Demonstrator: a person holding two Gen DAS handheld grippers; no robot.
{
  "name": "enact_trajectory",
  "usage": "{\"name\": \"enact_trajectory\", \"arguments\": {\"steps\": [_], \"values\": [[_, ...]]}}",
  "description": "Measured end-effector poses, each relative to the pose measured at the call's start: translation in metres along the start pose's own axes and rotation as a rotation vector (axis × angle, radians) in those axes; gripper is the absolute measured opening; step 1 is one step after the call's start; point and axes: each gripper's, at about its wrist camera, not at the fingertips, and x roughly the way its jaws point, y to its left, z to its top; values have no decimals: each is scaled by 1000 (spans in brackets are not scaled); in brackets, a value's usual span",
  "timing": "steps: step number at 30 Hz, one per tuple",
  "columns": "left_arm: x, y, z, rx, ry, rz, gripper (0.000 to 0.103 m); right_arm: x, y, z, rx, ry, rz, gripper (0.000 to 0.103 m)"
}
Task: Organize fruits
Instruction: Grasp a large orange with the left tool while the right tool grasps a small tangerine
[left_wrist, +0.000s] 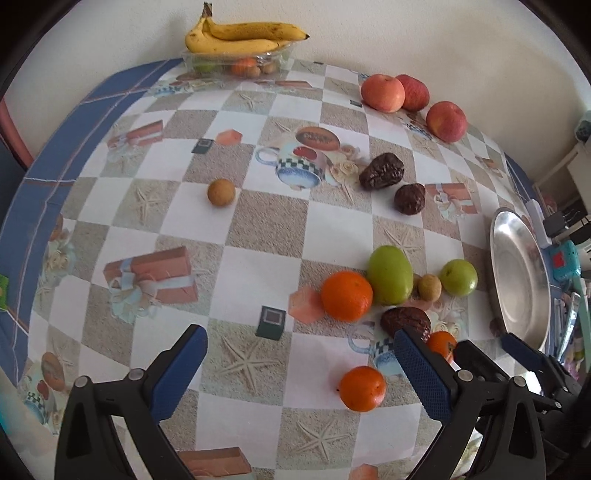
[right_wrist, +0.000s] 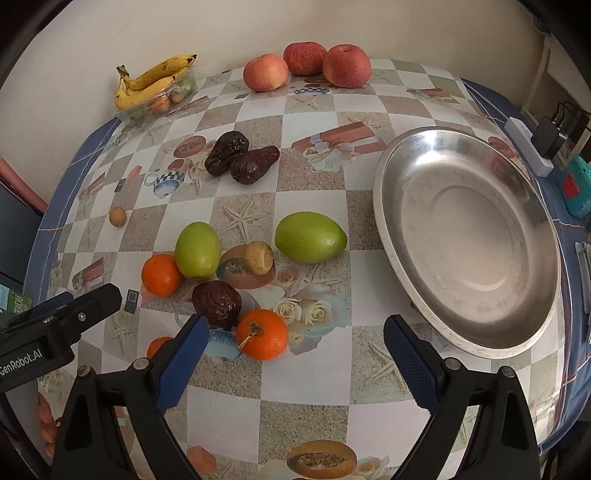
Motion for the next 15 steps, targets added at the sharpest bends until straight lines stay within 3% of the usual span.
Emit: {"name": "enact_trajectory", "arguments": {"steps": [5,7,10,15], "values": [[11,-4,-4,-8,72,-68,90,16,6,-1,-25,63,6,69],[15,-4,-6,-20,104,-102,80,21,7,-1,-31,86,13,63],[20,-6,-9,-28,142,-135,78,27,11,-1,-45,105,21,61],[24,-10,-11,-33,170,-174,71,27,19,-1,-83,100,46,45]]}}
